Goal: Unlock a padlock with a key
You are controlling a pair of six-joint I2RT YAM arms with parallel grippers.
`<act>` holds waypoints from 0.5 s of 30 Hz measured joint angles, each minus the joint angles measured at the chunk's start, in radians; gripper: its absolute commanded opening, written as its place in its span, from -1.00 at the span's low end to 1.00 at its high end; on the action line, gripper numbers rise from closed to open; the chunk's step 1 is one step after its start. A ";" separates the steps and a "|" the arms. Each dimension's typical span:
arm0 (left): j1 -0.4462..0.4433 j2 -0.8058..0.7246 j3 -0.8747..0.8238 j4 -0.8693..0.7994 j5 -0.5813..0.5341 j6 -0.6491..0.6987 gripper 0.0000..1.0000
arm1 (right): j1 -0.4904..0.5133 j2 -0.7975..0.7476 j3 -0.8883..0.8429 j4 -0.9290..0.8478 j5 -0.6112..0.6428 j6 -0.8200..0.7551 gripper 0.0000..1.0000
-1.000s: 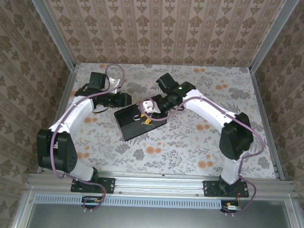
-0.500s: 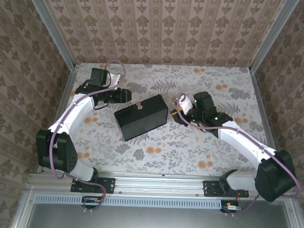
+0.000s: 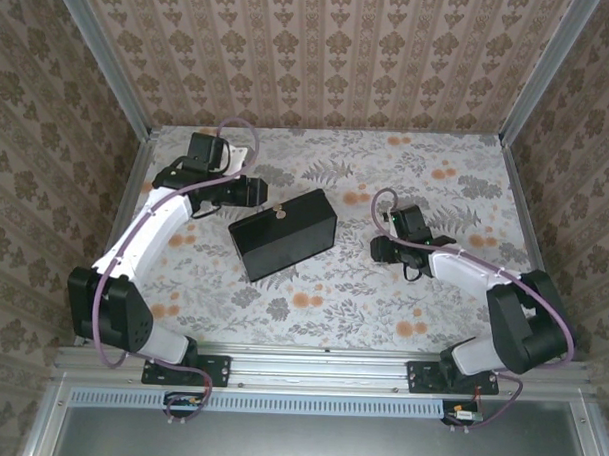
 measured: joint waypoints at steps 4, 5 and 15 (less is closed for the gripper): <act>0.003 -0.021 -0.006 -0.021 0.013 0.007 0.07 | -0.017 -0.011 0.008 -0.021 -0.008 0.010 -0.08; 0.005 -0.023 -0.010 -0.023 0.032 0.011 0.07 | -0.019 -0.024 0.015 -0.033 -0.018 0.012 -0.18; 0.029 -0.024 -0.045 -0.024 0.192 0.023 0.08 | 0.229 -0.080 0.012 0.254 -0.204 0.289 -0.83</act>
